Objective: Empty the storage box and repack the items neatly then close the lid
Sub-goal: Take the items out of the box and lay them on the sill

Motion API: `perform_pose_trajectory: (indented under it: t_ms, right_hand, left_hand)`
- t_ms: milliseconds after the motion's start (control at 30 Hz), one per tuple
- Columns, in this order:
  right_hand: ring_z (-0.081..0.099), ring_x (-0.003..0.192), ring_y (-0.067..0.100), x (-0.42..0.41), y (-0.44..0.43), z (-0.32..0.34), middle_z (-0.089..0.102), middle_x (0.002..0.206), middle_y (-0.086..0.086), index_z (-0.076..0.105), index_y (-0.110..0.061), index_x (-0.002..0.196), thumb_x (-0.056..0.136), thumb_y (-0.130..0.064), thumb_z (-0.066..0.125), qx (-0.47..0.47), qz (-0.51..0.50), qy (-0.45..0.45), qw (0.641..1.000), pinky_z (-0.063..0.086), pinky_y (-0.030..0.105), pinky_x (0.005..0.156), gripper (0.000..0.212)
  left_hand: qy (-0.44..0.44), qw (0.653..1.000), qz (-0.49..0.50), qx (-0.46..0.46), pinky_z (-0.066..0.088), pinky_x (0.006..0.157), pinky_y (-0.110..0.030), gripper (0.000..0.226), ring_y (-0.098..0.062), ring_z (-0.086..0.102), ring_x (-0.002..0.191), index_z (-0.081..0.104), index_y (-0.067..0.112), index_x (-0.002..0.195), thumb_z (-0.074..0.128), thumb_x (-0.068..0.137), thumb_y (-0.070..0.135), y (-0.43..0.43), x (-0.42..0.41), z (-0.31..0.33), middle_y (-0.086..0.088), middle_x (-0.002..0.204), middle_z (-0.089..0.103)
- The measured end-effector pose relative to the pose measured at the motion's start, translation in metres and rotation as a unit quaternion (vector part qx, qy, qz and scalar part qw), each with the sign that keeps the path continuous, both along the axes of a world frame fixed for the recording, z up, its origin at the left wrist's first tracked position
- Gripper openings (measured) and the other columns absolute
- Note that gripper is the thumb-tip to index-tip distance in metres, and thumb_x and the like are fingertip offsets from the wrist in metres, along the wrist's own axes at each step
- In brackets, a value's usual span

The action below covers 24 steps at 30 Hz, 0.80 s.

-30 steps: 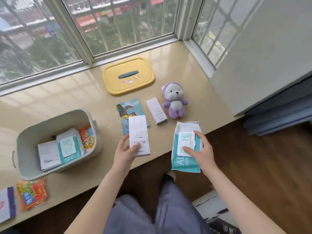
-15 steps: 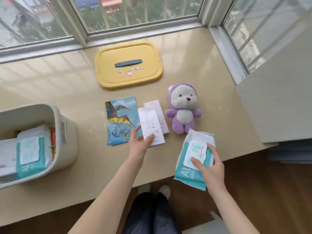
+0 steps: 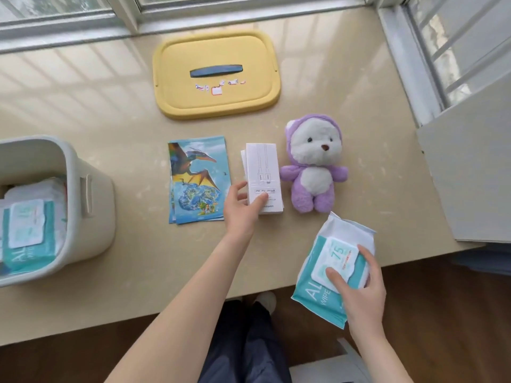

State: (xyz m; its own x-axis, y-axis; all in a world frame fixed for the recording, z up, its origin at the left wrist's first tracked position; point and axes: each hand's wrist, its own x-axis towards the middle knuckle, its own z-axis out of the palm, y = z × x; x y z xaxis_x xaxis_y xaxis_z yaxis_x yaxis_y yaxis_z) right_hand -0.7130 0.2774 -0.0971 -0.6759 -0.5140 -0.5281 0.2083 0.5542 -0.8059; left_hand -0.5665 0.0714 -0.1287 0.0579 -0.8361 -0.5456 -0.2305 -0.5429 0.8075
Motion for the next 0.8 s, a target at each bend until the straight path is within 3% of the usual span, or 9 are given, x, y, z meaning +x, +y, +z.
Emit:
perform_pose_trajectory:
  t_ms: [167,300,600,800]
  right_hand:
    - [0.058,0.114,0.013,-0.004,-0.004,-0.012,0.055,0.122,-0.018,0.050,-0.045,0.127,0.078,-0.012,0.081,0.007,-0.032,0.002,0.999,0.057,0.038,0.082,0.067]
    - [0.059,0.113,0.012,-0.007,-0.010,-0.018,0.055,0.120,-0.020,0.048,-0.044,0.129,0.079,-0.012,0.081,0.001,-0.032,-0.002,0.999,0.057,0.036,0.081,0.067]
    - [0.057,0.117,0.011,-0.002,-0.010,-0.033,0.052,0.125,-0.016,0.044,-0.044,0.127,0.079,-0.012,0.081,0.005,-0.041,-0.011,0.999,0.058,0.036,0.085,0.068]
    - [0.056,0.116,0.010,0.004,-0.014,-0.040,0.051,0.126,-0.013,0.040,-0.039,0.129,0.080,-0.014,0.081,0.023,-0.040,0.002,0.999,0.058,0.032,0.085,0.069]
  left_hand:
    - [-0.062,0.998,-0.019,-0.028,0.053,0.077,-0.027,0.045,-0.012,0.065,0.086,0.058,0.022,0.118,0.079,0.079,0.028,-0.001,-0.007,-0.006,-0.003,0.101,0.066]
    - [-0.074,0.997,-0.015,-0.029,0.054,0.082,-0.033,0.041,-0.015,0.064,0.089,0.058,0.025,0.112,0.079,0.077,0.035,0.002,-0.007,-0.013,-0.006,0.106,0.064]
    - [-0.063,0.998,-0.009,-0.029,0.052,0.076,-0.025,0.040,-0.012,0.064,0.088,0.055,0.026,0.110,0.077,0.079,0.037,0.006,-0.012,-0.016,-0.006,0.106,0.064]
    - [-0.077,0.996,-0.026,-0.036,0.046,0.068,-0.019,0.055,-0.013,0.063,0.085,0.050,0.024,0.124,0.078,0.079,0.040,0.009,-0.007,-0.010,-0.002,0.103,0.062]
